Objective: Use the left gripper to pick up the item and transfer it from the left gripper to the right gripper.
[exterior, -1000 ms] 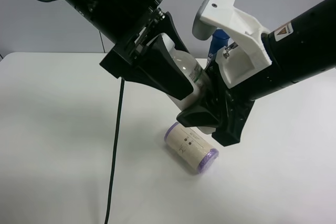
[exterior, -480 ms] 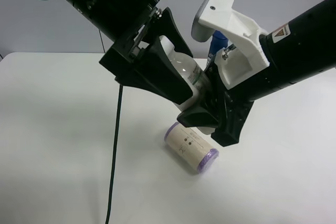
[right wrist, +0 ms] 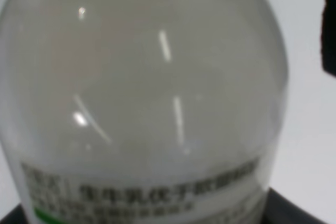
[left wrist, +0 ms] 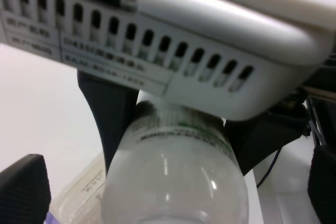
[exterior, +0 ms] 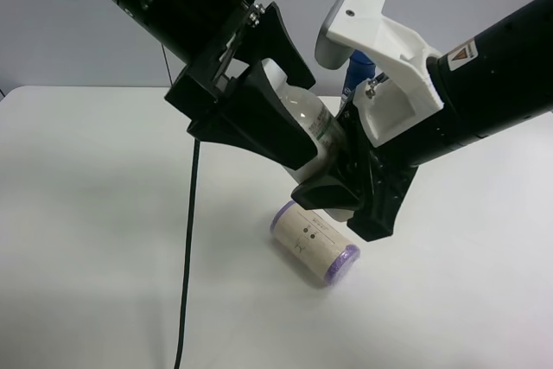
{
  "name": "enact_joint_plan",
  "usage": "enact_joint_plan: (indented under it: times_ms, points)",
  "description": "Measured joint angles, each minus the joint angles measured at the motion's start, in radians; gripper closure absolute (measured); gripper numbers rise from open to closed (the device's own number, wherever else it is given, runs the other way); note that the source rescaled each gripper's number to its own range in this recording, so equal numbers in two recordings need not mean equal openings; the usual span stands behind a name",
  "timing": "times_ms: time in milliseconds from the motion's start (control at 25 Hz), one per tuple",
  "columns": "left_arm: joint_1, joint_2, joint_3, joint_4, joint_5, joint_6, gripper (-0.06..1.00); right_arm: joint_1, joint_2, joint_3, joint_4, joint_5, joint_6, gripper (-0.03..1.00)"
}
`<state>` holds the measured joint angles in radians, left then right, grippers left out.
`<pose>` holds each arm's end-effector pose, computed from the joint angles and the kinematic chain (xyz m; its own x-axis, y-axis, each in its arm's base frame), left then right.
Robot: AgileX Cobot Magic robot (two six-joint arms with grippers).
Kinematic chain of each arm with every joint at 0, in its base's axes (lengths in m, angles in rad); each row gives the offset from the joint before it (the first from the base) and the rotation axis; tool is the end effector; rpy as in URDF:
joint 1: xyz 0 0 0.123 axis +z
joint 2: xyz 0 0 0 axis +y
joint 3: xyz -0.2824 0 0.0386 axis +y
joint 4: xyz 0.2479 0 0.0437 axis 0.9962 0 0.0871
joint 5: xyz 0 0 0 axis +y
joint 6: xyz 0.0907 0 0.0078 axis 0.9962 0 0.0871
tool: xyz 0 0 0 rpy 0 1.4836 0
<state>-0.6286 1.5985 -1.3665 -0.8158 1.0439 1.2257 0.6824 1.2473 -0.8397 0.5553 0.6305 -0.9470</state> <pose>0.2373 -0.2434 0.3298 -0.0213 0.6596 -0.7513 0.9991 -0.0136 -0.0403 0.1739 0.1778 0.2784 -0.1781 -0.7130 -0.6782 -0.9444 0.3175 -0.0858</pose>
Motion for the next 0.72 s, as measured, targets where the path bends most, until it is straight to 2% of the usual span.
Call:
enact_joint_plan:
  times_ms: [160, 280, 720]
  points:
    - [0.000, -0.048, 0.000, 0.020, -0.023, 0.000, -0.05, 0.000, 0.000, 0.000, 0.000, 0.000, 0.000, 0.97]
    - [0.000, -0.098, 0.000, 0.068, -0.029, -0.011, -0.05, 0.000, 0.000, 0.000, 0.000, 0.000, 0.000, 0.97]
    - [0.000, -0.288, 0.000, 0.321, -0.035, -0.203, -0.05, 0.000, 0.000, 0.000, 0.000, 0.000, 0.000, 0.97]
